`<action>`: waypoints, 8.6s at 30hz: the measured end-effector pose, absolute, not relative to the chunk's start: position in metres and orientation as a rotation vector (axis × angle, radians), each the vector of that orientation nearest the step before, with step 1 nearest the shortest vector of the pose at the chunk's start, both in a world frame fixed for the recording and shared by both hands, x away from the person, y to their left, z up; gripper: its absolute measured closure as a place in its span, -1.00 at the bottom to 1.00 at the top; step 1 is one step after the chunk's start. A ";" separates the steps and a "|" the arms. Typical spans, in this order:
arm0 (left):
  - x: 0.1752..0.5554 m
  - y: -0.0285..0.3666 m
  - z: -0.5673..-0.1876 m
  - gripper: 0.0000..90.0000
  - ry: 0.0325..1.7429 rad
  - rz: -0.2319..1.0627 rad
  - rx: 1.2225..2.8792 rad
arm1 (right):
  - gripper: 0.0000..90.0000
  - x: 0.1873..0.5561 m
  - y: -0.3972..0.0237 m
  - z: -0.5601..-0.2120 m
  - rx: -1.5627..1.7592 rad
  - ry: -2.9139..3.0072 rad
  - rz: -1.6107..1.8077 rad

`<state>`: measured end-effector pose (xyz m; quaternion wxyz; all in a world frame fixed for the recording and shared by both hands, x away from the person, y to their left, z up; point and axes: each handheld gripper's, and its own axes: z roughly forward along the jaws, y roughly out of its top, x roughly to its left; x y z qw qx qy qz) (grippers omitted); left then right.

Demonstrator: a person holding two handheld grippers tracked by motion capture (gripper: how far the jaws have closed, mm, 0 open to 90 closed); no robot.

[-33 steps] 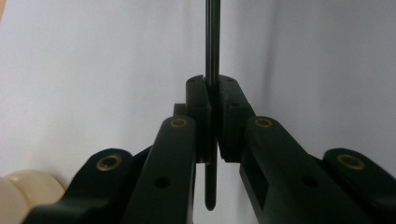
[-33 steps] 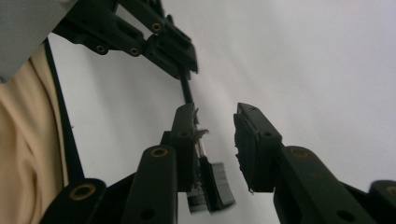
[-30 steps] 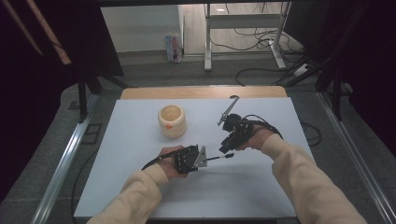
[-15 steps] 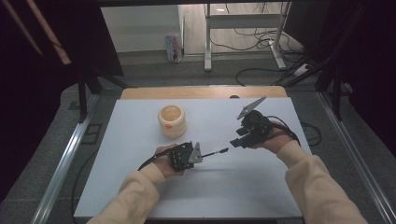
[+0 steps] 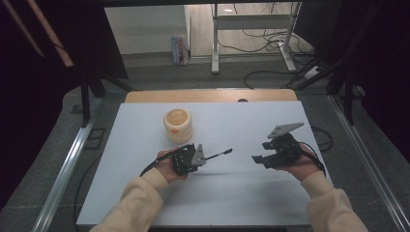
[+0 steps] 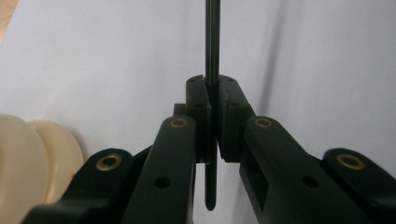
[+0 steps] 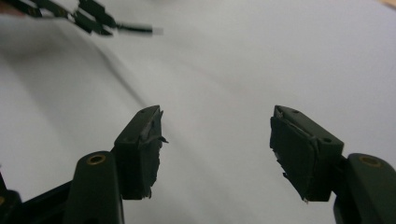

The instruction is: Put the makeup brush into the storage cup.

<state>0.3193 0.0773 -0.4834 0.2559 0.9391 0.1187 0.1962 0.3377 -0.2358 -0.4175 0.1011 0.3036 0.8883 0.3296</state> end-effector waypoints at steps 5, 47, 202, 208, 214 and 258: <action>0.322 0.082 -0.482 0.91 0.355 0.527 2.542 | -0.24 0.324 -0.248 -0.441 0.924 2.609 0.965; 0.323 0.105 -0.473 0.91 0.476 0.520 2.461 | -0.49 0.297 -0.285 -0.468 1.021 2.414 1.089; 0.455 0.195 -0.441 0.90 1.037 0.312 1.692 | -0.50 0.295 -0.292 -0.474 1.030 2.412 1.055; 0.457 0.194 -0.449 0.90 1.050 0.307 1.713 | -0.50 0.295 -0.292 -0.475 1.025 2.414 1.047; 0.456 0.192 -0.454 0.90 1.050 0.314 1.730 | -0.50 0.295 -0.292 -0.475 1.024 2.417 1.041; 0.439 0.195 -0.460 -0.65 1.090 0.319 1.687 | -0.51 0.294 -0.291 -0.475 1.022 2.418 1.041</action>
